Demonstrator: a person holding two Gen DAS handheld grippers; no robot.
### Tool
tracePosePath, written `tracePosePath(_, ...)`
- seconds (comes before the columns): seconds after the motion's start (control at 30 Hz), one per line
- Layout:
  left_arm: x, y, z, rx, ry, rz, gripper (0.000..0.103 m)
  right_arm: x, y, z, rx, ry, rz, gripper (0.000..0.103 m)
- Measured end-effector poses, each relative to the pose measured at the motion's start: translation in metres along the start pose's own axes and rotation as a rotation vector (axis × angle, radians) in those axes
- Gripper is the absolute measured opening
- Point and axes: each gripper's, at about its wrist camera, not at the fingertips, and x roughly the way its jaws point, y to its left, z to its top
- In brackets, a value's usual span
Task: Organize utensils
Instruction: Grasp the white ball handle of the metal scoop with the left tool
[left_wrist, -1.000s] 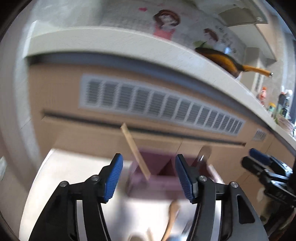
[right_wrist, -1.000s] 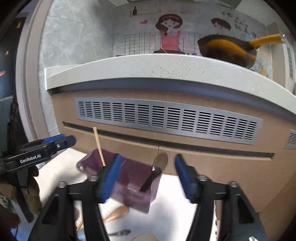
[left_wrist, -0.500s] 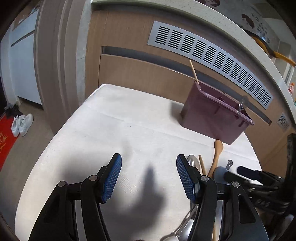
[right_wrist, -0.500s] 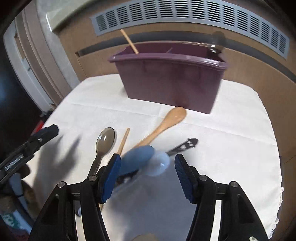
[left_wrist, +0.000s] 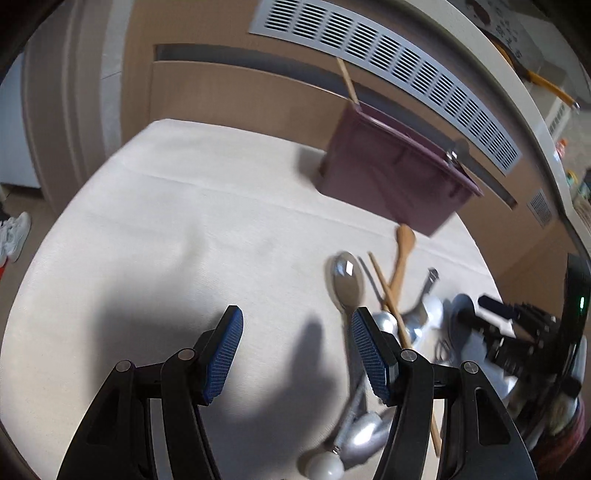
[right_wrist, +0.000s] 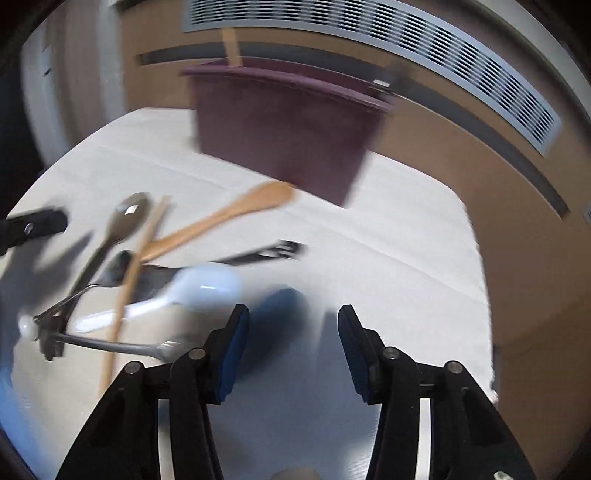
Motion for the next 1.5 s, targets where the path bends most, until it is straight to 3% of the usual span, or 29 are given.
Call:
tracePosePath(0.13, -0.019, -0.009, -0.016, 0.123, 0.008, -0.017, 0.062, -0.017, -0.020, -0.006, 0.058, -0.043, 0.048, 0.046)
tracePosePath(0.27, -0.047, -0.024, -0.051, 0.249, -0.051, 0.022, 0.062, -0.036, -0.017, -0.016, 0.025, -0.096, 0.055, 0.046)
tracePosePath(0.43, -0.049, -0.021, -0.072, 0.199, -0.027, 0.066, 0.059, -0.043, -0.009, -0.025, 0.046, -0.107, 0.104, 0.046)
tracePosePath(0.47, -0.047, -0.020, -0.074, 0.186, -0.028, 0.084, 0.056, -0.044, -0.009, -0.027, 0.055, -0.106, 0.108, 0.046)
tracePosePath(0.53, -0.042, -0.021, -0.077, 0.172, -0.013, 0.102, 0.041, -0.040, -0.007, -0.028, 0.070, -0.103, 0.112, 0.046)
tracePosePath(0.67, -0.031, -0.024, -0.082, 0.183, 0.019, 0.095, 0.040, -0.041, -0.004, -0.034, 0.081, -0.103, 0.109, 0.046)
tracePosePath(0.77, -0.031, -0.024, -0.079, 0.172, 0.017, 0.096, 0.040, -0.046, -0.002, -0.038, 0.077, -0.111, 0.084, 0.046)
tracePosePath(0.83, -0.031, -0.023, -0.078, 0.162, 0.011, 0.101, 0.022, -0.047, -0.003, -0.039, 0.088, -0.110, 0.087, 0.046)
tracePosePath(0.93, -0.036, -0.021, -0.072, 0.139, -0.008, 0.086, 0.023, -0.043, -0.004, -0.040, 0.123, -0.090, 0.103, 0.047)
tracePosePath(1.17, -0.080, -0.040, -0.034, 0.212, -0.231, 0.128, 0.023, -0.034, -0.008, -0.031, 0.288, -0.056, 0.170, 0.047)
tracePosePath(1.37, -0.084, -0.044, -0.014, 0.213, -0.279, 0.114, 0.023, -0.004, 0.005, -0.008, 0.348, 0.040, 0.089, 0.047)
tracePosePath(1.5, -0.084, -0.047, -0.011, 0.209, -0.281, 0.107, 0.023, 0.013, 0.025, 0.000, 0.264, 0.079, 0.036, 0.049)
